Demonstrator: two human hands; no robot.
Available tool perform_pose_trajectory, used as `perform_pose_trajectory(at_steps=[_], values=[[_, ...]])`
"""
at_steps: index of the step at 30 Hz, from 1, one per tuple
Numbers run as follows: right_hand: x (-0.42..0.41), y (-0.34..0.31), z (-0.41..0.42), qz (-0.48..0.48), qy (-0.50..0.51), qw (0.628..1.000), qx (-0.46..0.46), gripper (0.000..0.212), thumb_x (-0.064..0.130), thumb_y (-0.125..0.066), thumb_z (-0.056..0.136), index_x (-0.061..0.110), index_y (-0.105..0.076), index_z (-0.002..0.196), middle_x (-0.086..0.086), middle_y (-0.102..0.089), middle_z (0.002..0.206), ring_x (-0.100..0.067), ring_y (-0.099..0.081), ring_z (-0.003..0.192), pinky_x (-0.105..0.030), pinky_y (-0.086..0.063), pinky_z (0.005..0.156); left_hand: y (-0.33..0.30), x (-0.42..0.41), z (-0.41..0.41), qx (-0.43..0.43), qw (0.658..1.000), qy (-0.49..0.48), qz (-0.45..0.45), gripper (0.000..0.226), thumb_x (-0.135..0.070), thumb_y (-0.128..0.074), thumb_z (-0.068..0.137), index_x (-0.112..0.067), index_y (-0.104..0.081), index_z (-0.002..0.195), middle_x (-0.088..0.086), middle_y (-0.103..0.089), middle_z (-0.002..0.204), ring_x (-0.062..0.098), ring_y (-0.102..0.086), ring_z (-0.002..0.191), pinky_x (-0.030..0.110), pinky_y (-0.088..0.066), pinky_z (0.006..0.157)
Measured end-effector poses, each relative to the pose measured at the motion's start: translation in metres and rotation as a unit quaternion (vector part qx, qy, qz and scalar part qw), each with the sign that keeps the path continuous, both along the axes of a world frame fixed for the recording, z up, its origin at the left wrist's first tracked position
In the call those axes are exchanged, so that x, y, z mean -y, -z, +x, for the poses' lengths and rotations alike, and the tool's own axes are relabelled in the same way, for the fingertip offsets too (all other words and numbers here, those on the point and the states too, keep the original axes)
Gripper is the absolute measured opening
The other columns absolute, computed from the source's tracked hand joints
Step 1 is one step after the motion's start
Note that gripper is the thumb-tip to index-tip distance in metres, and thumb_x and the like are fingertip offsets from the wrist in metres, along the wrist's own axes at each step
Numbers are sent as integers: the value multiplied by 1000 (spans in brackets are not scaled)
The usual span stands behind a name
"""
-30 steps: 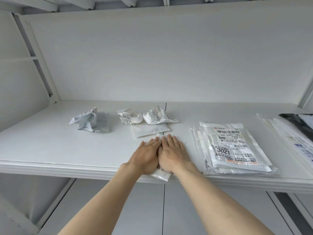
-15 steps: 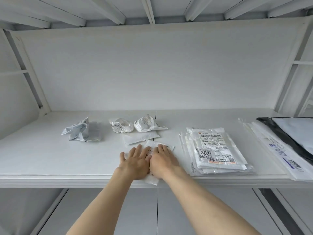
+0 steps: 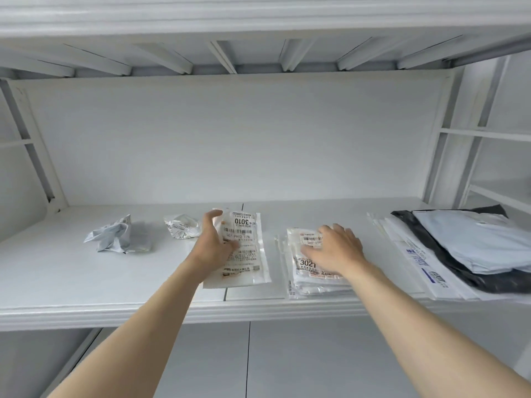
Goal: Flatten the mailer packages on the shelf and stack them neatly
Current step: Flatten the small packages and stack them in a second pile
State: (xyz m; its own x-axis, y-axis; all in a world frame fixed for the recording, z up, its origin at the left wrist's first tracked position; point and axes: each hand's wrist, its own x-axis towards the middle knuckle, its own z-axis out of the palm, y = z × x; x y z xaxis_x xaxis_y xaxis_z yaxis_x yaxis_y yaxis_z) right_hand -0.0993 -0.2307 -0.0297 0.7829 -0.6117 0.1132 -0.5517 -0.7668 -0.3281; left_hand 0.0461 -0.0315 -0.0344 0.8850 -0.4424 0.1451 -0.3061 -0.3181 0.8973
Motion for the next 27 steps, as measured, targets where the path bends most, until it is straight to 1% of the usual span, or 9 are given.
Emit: perform_pose_trajectory(at_steps=[2, 4, 9, 12, 17, 19, 21, 24, 27], values=[[6, 6, -12, 19, -17, 999, -25, 79, 72, -50, 81, 21, -43, 142, -10, -33, 148, -32, -26, 138, -43, -26, 112, -6, 8, -3, 13, 1000, -6, -2, 48, -4, -60, 92, -29, -39, 128, 1, -62, 98, 19, -65, 81, 35, -56, 66], [0, 7, -20, -19, -54, 998, -41, 93, 81, -46, 77, 21, -36, 147, -8, -16, 157, -30, -13, 144, -42, -17, 116, -9, 16, -10, 29, 999, -15, 26, 35, -7, -57, 93, -25, -51, 123, 7, -65, 106, 24, -67, 89, 40, -58, 79], [-22, 10, -21, -18, -100, 992, -78, 116, 87, -50, 67, 19, -16, 155, -3, -4, 160, -32, -9, 145, -45, -17, 116, -4, 36, -26, 48, 996, 5, 80, 41, -6, -51, 94, -20, -50, 132, 6, -63, 115, 24, -63, 100, 36, -55, 86], [-17, 16, -18, 7, -94, 994, -58, 102, 69, -58, 77, 17, -17, 154, -6, -14, 161, -31, -18, 146, -44, -28, 115, -5, 38, -26, 42, 995, 18, 89, 42, -8, -52, 94, -22, -48, 134, 4, -62, 117, 22, -62, 100, 32, -54, 84], [-7, 16, -22, 119, -101, 988, 12, 65, 42, -47, 91, 22, -31, 151, 0, -35, 156, -24, -34, 141, -36, -33, 112, -8, 37, -24, 16, 997, 30, 66, 40, -7, -52, 96, -21, -49, 134, 3, -63, 107, 19, -63, 89, 24, -51, 67], [0, 14, -25, 166, -93, 978, 83, 48, 31, -46, 91, 32, -47, 139, 2, -54, 138, -21, -52, 122, -30, -42, 99, -8, 38, -24, 5, 998, 26, 54, 41, -7, -52, 96, -21, -49, 134, 3, -63, 108, 21, -65, 91, 28, -54, 72], [7, 14, -28, 193, -72, 965, 161, 43, 19, -44, 91, 34, -56, 129, 5, -63, 117, -17, -57, 99, -27, -43, 81, -8, 38, -24, -9, 999, 23, 44, 41, -7, -52, 95, -21, -49, 134, 4, -63, 108, 21, -65, 92, 30, -55, 75], [17, 15, -31, 244, -22, 933, 264, 36, 10, -43, 91, 23, -59, 121, 5, -64, 109, -17, -57, 93, -23, -42, 68, -7, 40, -23, -43, 999, 18, 16, 41, -5, -52, 95, -20, -49, 133, 3, -62, 104, 18, -64, 86, 27, -53, 69], [21, 13, -37, 289, 22, 895, 338, 25, 8, -41, 91, 19, -58, 106, 3, -62, 92, -21, -54, 86, -26, -42, 64, -6, 43, -22, -60, 998, 15, 0, 40, -5, -49, 96, -20, -51, 133, 5, -62, 108, 19, -63, 87, 28, -53, 71]])
